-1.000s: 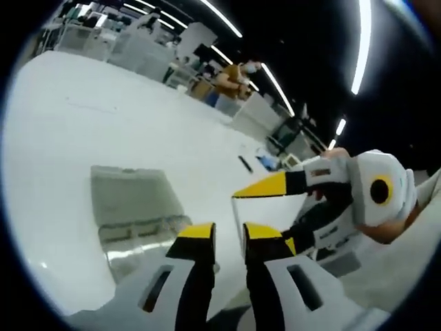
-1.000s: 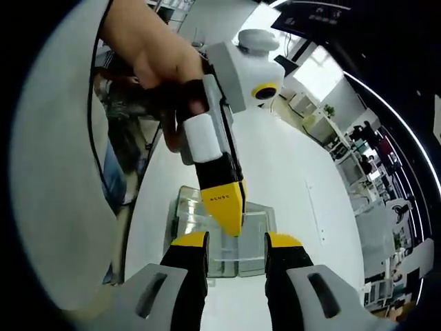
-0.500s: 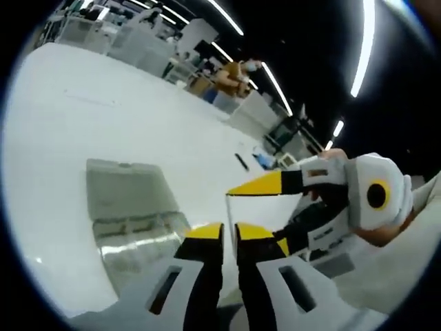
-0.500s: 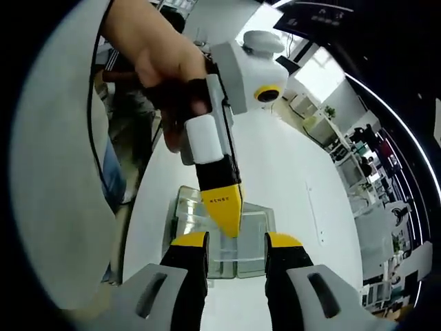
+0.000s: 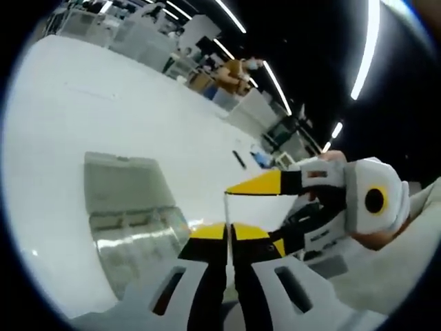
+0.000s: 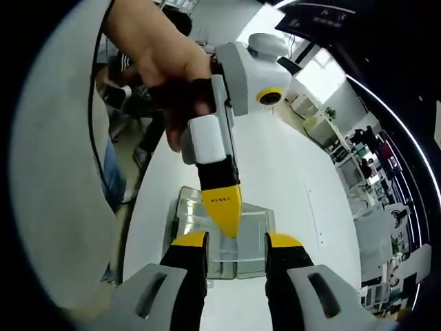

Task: Insert the divider into the dual guide fixture by aligning both edges with the guide slots and pushing it downward to the bottom, including one-sided entry, uneven engagement, binding, and posture correction.

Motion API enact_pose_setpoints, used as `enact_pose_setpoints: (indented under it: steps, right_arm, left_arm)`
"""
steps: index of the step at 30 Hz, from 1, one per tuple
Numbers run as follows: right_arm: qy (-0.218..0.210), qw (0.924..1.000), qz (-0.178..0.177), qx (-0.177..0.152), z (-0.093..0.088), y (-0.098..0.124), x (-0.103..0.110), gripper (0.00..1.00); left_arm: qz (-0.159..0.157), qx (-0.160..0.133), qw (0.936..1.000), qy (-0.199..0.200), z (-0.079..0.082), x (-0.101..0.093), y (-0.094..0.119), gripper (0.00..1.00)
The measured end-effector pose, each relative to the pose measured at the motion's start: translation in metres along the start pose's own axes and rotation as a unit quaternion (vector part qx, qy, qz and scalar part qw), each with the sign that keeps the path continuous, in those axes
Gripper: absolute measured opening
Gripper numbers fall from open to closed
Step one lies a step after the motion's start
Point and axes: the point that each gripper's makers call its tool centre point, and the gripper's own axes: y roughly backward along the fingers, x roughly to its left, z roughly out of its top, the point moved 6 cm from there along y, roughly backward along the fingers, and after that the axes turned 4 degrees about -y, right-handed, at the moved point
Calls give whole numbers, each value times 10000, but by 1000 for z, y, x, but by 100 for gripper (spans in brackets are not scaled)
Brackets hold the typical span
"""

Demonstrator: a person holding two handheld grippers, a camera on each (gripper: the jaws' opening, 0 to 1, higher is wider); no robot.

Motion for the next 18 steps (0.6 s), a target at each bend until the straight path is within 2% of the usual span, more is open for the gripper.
enact_pose_setpoints:
  steps: [5,7,10,13,18]
  right_arm:
    - [161,9997,-3,183,0,0,1,28]
    - [148,9996,-37,223,0,0,0,25]
    - [-9,9996,-32,274,-2,2,-2,23]
    - [-37,9997,19,257,-3,4,-2,16]
    - [-173,9996,76,229,-4,7,-2,17]
  left_arm:
    - [20,25,10000,31,0,0,-1,0]
    - [61,82,9999,-100,-2,3,0,0]
    - [30,59,9999,-106,-3,1,1,0]
    - [56,2,9999,-96,-2,5,4,0]
    - [107,-6,9997,-199,-3,8,7,0]
